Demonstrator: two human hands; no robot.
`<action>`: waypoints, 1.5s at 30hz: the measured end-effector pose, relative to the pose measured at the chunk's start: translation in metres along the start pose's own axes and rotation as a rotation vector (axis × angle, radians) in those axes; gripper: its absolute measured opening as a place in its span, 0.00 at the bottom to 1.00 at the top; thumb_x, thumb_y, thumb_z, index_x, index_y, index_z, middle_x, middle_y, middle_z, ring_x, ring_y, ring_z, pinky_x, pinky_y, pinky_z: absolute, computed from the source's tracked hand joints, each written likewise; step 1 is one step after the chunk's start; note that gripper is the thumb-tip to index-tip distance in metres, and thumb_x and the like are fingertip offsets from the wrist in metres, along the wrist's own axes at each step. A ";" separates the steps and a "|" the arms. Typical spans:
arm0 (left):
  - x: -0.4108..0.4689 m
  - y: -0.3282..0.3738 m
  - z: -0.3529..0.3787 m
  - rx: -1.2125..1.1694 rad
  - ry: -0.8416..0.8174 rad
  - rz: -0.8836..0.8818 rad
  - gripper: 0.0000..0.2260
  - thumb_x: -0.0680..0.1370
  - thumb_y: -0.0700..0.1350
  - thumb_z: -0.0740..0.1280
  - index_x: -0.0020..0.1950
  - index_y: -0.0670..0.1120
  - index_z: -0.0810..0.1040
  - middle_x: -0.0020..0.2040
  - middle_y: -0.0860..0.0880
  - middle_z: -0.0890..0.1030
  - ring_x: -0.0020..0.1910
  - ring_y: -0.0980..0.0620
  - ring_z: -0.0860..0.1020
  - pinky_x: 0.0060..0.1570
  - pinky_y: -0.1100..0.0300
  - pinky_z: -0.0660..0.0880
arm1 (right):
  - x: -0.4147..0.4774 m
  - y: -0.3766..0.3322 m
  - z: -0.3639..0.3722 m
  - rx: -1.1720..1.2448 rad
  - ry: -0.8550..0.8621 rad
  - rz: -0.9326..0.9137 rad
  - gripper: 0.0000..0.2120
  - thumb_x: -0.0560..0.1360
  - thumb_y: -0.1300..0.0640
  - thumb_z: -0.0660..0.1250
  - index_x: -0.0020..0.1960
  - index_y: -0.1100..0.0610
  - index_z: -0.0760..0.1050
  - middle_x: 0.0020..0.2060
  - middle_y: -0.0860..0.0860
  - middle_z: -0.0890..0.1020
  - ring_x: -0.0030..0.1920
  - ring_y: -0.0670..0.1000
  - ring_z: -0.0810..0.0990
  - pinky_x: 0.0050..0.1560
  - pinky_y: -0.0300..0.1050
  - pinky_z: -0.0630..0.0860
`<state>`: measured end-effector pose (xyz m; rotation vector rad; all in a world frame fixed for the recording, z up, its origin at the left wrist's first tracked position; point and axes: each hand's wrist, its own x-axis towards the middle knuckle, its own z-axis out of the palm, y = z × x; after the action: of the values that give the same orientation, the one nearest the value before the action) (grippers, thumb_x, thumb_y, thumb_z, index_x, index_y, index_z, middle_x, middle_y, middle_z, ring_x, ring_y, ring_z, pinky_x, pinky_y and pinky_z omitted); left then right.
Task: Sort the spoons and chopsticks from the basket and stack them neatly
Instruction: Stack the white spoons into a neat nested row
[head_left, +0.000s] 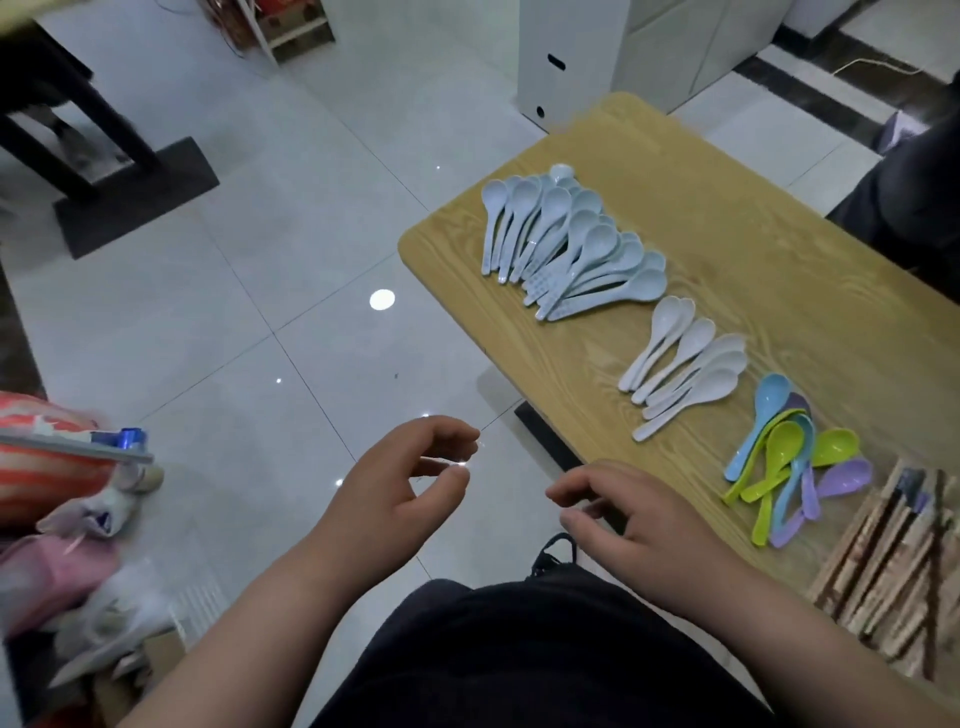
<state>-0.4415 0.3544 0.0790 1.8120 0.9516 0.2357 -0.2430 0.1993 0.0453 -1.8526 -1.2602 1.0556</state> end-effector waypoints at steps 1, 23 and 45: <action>0.008 0.000 -0.005 -0.018 0.009 -0.005 0.15 0.78 0.37 0.67 0.55 0.58 0.79 0.52 0.63 0.82 0.54 0.62 0.80 0.50 0.76 0.71 | 0.014 -0.005 -0.003 0.004 -0.010 -0.012 0.11 0.78 0.56 0.69 0.54 0.39 0.78 0.53 0.31 0.78 0.57 0.38 0.77 0.54 0.31 0.73; 0.273 -0.012 -0.157 0.037 -0.318 0.228 0.13 0.78 0.38 0.67 0.56 0.56 0.79 0.51 0.60 0.82 0.54 0.58 0.80 0.52 0.68 0.75 | 0.259 -0.070 0.009 0.119 0.259 0.195 0.10 0.77 0.56 0.70 0.51 0.41 0.80 0.50 0.33 0.79 0.53 0.38 0.79 0.51 0.31 0.74; 0.535 -0.035 -0.092 0.334 -0.439 0.109 0.11 0.76 0.43 0.67 0.58 0.53 0.75 0.50 0.57 0.78 0.44 0.60 0.78 0.44 0.58 0.77 | 0.397 0.028 -0.047 -0.028 0.522 0.756 0.23 0.79 0.48 0.66 0.73 0.47 0.67 0.64 0.49 0.71 0.59 0.49 0.75 0.60 0.46 0.73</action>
<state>-0.1528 0.7976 -0.0481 2.1058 0.6044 -0.2636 -0.1054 0.5612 -0.0580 -2.4821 -0.2619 0.8020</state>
